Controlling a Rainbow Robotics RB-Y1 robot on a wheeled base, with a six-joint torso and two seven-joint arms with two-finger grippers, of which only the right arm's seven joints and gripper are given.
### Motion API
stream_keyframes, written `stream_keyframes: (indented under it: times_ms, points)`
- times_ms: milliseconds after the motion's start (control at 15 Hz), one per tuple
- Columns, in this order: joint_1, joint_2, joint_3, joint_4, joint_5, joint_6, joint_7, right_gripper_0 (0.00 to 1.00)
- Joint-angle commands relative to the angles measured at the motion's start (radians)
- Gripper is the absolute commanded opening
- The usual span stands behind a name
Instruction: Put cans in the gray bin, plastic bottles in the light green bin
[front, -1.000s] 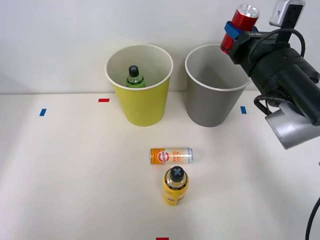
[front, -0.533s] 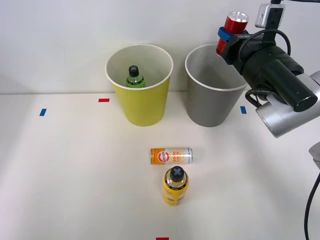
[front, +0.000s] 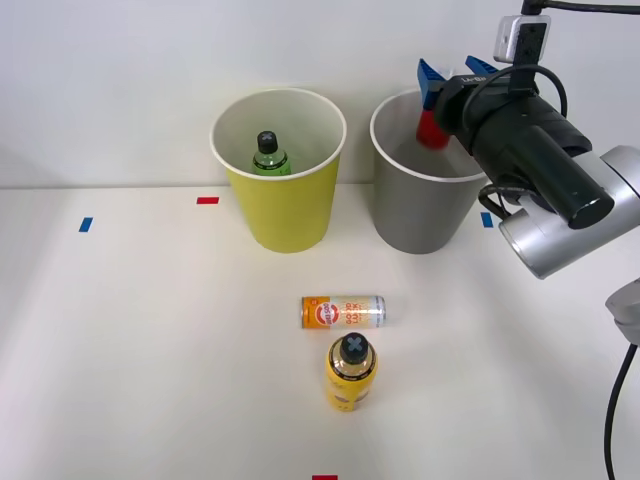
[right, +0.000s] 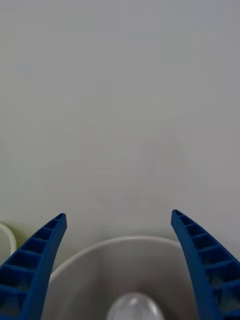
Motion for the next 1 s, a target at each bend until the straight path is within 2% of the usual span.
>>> stream_keyframes:
  times_ms: [67, 333, 533, 800, 1000]
  points:
    - [0.001, 0.018, 0.000, 0.000, 0.022, 0.000, 0.001, 1.00]
    - [0.005, 0.035, 0.000, 0.000, 0.048, 0.000, 0.010, 1.00]
    - [0.047, 0.036, 0.000, 0.000, 0.064, -0.077, 0.021, 1.00]
    - [0.214, 0.042, -0.043, 0.000, 0.150, -0.406, 0.001, 1.00]
    - [0.317, 0.059, -0.087, -0.021, 0.154, -0.563, 0.001, 1.00]
